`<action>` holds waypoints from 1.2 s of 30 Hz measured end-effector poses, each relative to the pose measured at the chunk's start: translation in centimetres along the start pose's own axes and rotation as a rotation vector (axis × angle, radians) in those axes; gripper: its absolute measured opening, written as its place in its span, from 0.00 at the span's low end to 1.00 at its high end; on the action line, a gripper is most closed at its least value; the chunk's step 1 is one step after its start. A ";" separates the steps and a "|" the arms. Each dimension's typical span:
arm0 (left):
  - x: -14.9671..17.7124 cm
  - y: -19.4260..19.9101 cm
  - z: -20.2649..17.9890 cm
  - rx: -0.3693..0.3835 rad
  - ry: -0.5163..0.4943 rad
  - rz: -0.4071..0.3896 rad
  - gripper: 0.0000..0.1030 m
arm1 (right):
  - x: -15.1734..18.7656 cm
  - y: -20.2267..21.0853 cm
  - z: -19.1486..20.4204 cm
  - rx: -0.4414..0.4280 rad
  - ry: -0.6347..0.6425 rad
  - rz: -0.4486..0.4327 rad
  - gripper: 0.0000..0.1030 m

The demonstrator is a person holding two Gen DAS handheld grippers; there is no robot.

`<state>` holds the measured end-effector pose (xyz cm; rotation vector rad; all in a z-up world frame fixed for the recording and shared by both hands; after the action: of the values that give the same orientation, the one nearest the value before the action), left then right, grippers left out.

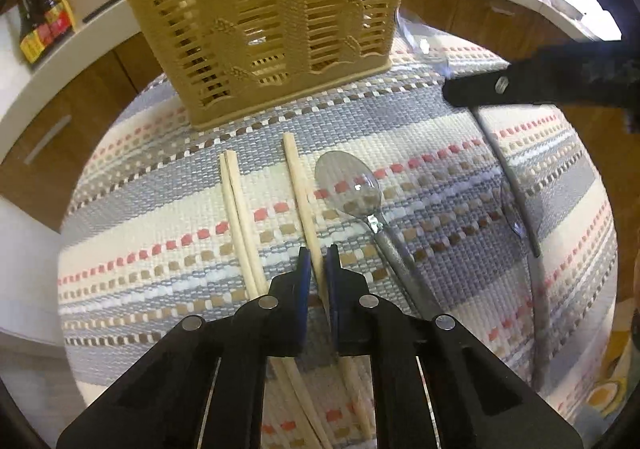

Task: Organize utensils
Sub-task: 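Grasp a single chopstick with the left tool while the right tool lifts its spoon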

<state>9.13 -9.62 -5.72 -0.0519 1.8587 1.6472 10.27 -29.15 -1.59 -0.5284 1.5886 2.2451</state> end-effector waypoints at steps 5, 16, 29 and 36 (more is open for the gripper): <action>0.8 0.6 2.0 0.084 0.099 0.001 0.04 | 0.0 1.4 -0.5 0.009 0.022 -0.001 0.10; -2.4 -1.1 2.5 0.067 0.017 0.080 0.22 | 1.6 -1.1 2.2 0.054 0.023 0.069 0.10; -4.1 8.4 3.9 0.171 0.115 -0.273 0.04 | 1.2 6.5 5.6 -0.045 0.174 -0.181 0.10; -6.4 17.5 5.7 0.160 0.134 -0.590 0.04 | -1.2 10.6 8.6 -0.048 0.270 -0.398 0.10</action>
<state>9.09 -3.22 12.64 -0.5954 1.8312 1.1058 5.39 -24.40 10.29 -1.0950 1.3945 1.9749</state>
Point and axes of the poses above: each gripper's, at about its wrist camera, not at the fingertips, and y roughly against the way its jaws point, z to its left, x to its underside, the point moved 1 cm from there along -y, roughly the way its jaws point
